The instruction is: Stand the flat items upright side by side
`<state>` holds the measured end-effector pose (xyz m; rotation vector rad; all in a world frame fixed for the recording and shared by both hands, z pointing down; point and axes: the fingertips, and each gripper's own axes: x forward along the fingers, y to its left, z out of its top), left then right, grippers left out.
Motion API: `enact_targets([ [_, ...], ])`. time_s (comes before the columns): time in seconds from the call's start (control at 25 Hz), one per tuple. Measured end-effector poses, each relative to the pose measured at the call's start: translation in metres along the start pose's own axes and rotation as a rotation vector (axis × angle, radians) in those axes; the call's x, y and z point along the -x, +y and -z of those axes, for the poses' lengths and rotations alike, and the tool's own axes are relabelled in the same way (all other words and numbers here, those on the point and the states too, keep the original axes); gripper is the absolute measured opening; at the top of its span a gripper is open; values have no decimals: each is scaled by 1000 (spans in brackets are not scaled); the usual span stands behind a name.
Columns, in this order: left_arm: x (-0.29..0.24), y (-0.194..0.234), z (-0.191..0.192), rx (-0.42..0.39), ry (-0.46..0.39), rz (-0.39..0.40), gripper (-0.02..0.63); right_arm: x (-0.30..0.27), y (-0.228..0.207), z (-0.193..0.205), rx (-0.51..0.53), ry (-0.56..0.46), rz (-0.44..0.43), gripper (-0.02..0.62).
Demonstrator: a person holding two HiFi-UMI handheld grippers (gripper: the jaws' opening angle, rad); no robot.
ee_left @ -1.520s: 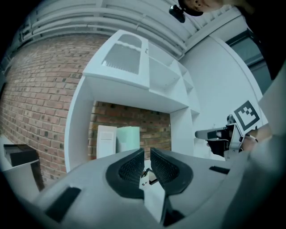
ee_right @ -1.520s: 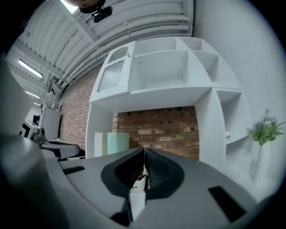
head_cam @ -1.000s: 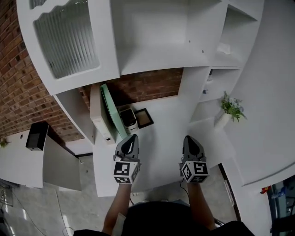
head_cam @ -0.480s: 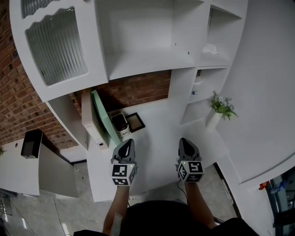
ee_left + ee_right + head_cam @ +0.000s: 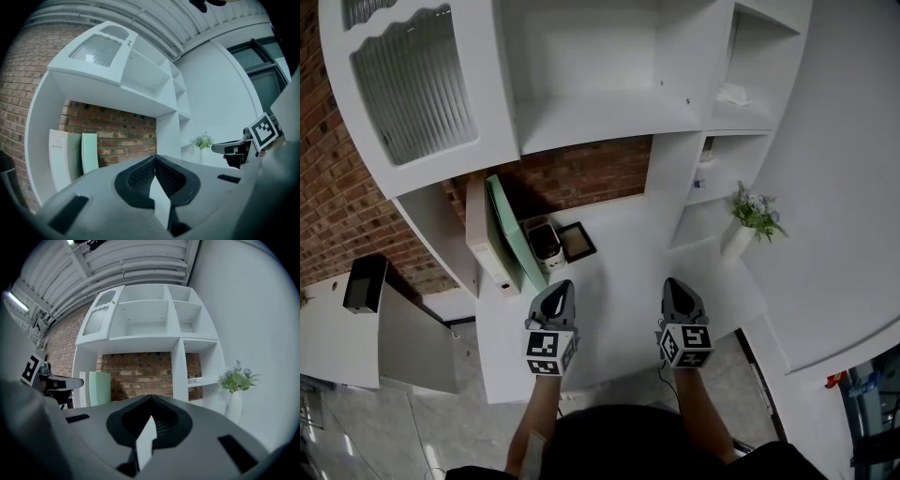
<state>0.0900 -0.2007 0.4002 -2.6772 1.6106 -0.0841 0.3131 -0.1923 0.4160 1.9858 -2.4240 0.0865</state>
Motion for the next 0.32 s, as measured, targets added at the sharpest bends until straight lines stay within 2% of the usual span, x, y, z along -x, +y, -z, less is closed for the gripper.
enact_targets([
  [0.16,1,0,2,4,8,-1,8,0,3,-5,7,17,-5,-4],
  [0.32,2,0,4,4,16,-4,8,-3,-1,3,7,-9,-13,-3],
])
